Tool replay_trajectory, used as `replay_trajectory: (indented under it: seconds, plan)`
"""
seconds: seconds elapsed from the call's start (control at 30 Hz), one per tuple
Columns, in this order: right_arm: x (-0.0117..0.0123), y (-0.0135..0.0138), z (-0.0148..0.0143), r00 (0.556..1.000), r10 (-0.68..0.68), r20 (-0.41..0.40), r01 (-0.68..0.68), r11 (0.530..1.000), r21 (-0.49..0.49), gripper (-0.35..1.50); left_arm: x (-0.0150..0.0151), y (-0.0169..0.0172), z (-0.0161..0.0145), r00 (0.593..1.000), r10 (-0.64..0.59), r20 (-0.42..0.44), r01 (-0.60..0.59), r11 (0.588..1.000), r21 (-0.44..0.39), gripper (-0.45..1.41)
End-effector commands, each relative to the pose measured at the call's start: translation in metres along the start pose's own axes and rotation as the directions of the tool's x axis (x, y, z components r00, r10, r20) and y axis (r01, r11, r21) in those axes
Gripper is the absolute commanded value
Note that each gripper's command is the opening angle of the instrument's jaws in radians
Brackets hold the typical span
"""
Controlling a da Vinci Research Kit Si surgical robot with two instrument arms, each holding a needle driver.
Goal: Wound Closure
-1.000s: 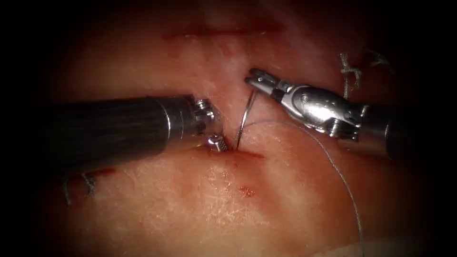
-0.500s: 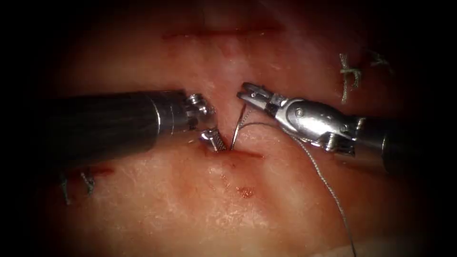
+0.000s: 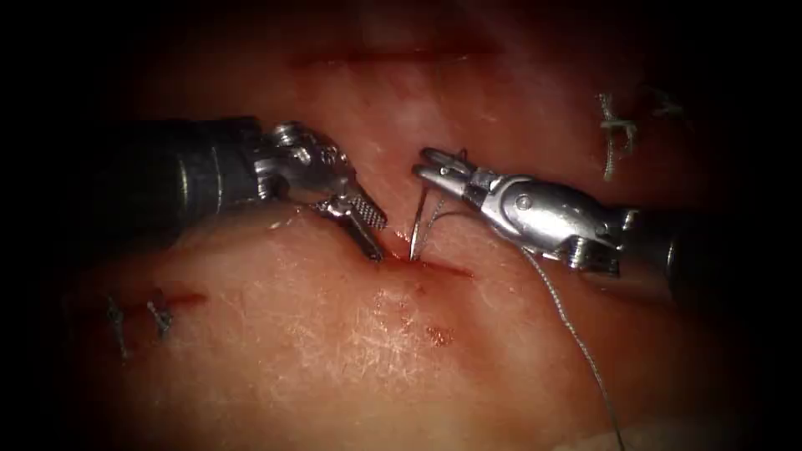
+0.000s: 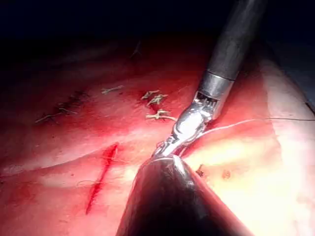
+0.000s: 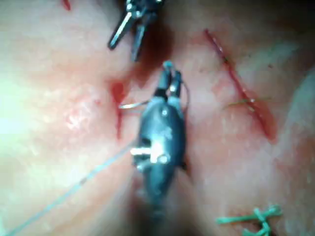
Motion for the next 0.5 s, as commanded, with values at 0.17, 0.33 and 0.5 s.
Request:
replay_trajectory:
  seconds: [0.17,0.33,0.5]
  plan:
    - [-0.0007,0.0002,0.0006,1.000,-0.001,0.001,0.001,1.000,0.005,-0.35,-0.0012,0.0021,0.0045,1.000,0.013,0.017,-0.013,1.000,-0.007,0.34]
    - [-0.0006,0.0000,0.0006,1.000,-0.001,0.003,0.001,1.000,0.010,-0.35,-0.0022,0.0021,0.0057,0.999,0.022,0.025,-0.022,1.000,-0.006,0.30]
    - [-0.0006,0.0001,0.0006,1.000,-0.001,0.005,0.001,1.000,0.013,-0.35,-0.0030,0.0011,0.0070,0.999,0.029,0.028,-0.029,1.000,0.007,0.29]
